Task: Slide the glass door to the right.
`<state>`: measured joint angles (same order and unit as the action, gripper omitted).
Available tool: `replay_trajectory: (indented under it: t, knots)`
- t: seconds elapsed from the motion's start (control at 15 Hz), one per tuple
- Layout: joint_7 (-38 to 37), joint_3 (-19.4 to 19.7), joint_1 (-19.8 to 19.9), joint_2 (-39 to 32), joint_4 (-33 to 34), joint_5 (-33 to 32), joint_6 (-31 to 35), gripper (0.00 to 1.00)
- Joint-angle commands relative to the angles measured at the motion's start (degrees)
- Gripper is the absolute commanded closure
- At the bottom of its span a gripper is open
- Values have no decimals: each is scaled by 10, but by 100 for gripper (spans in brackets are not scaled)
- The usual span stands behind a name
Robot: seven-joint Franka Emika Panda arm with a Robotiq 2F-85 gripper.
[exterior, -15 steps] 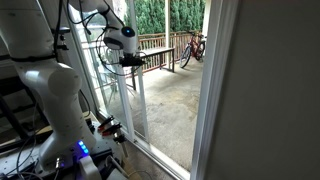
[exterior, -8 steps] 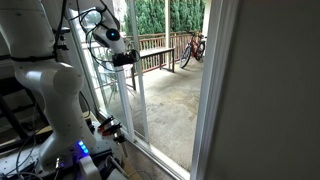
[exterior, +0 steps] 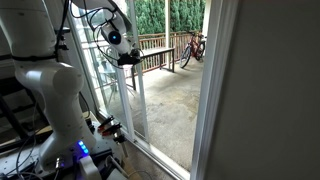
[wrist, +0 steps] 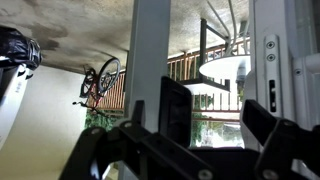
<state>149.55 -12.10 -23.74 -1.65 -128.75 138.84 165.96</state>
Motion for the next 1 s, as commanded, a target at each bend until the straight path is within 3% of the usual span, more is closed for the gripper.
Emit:
replay_trajectory:
  t: [0.0,0.93]
  knots:
    - [0,27,-8,16,5,-8,-9,0]
    - [0,69,-46,-3,63,-17,-10,0]
